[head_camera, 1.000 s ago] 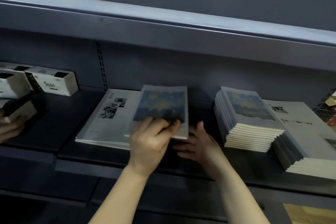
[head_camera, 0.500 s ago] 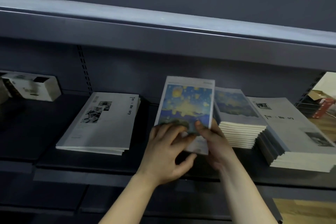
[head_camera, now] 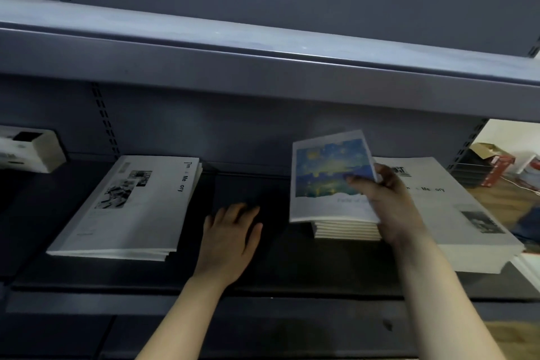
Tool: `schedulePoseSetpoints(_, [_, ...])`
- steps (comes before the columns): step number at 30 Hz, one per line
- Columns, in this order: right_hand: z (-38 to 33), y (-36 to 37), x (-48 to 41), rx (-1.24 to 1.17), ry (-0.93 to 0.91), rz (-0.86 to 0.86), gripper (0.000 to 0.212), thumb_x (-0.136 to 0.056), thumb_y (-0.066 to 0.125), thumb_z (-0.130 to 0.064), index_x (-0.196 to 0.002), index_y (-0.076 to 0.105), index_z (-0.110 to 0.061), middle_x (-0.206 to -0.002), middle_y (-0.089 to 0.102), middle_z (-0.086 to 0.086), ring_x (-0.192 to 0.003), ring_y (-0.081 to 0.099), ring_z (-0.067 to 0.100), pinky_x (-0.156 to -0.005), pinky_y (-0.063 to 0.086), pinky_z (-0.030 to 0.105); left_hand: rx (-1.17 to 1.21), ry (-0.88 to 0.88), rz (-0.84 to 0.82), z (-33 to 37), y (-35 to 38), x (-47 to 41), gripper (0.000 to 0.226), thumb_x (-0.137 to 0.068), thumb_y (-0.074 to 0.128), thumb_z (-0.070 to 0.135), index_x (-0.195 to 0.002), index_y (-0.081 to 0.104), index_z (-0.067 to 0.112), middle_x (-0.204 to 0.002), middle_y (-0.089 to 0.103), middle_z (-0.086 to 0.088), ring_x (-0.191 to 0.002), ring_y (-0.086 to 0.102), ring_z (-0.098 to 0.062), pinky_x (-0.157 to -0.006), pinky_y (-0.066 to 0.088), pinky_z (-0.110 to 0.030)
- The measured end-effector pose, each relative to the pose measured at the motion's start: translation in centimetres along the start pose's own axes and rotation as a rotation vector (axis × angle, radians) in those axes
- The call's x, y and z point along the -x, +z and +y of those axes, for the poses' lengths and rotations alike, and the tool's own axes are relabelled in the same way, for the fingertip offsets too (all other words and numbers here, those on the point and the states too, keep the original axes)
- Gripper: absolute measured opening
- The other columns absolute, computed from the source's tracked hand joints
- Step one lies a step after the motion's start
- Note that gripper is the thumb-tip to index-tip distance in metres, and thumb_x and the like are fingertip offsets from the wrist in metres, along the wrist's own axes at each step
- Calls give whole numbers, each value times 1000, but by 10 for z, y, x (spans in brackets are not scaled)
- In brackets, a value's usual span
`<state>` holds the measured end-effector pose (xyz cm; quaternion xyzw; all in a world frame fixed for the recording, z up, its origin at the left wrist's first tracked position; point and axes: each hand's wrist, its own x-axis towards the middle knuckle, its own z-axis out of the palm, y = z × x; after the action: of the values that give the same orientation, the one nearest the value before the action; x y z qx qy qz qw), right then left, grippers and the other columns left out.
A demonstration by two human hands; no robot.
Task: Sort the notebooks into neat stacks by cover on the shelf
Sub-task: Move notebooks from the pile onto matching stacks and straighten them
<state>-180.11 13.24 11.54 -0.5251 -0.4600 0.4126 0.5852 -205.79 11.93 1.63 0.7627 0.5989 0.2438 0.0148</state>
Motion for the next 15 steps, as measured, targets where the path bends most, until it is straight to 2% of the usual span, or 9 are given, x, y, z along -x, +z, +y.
schedulePoseSetpoints(2, [-8,-12,-6,10,17,30,37,-78,72,-1,-113,61,-1,-106,71,18,-95,69,31,-80,56,37,-33,-24,-62,0,12,0,45,-98,29,45,-140,40,33,-144,39,4,-128,37,-19,-105,29,-41])
schedulePoseSetpoints(4, [-13,-23,-9,22,29,27,41,-79,71,-2,-118,60,-2,-108,71,17,-92,70,26,-68,57,26,-43,-37,-94,1,20,0,46,-98,30,45,-141,38,33,-145,37,4,-130,36,-19,-106,28,-41])
schedulePoseSetpoints(7, [-17,-37,-15,22,31,18,32,-81,68,0,-112,63,-6,-98,73,10,-76,72,12,-56,53,16,-51,-48,-85,-1,26,-1,45,-98,32,44,-141,39,32,-144,39,4,-129,37,-19,-105,27,-41])
schedulePoseSetpoints(9, [-17,-42,-22,100,9,16,28,-82,67,3,-108,64,-9,-94,72,6,-73,71,8,-61,53,16,-62,-56,-87,-2,27,-2,45,-97,32,44,-141,39,32,-144,39,4,-129,37,-19,-104,27,-40])
schedulePoseSetpoints(15, [1,-45,-49,505,-50,141,19,-76,78,-10,-91,72,-19,-83,71,2,-84,67,20,-76,47,30,-61,-82,-106,-4,31,-2,44,-97,36,43,-138,42,31,-142,42,5,-129,37,-19,-105,28,-41])
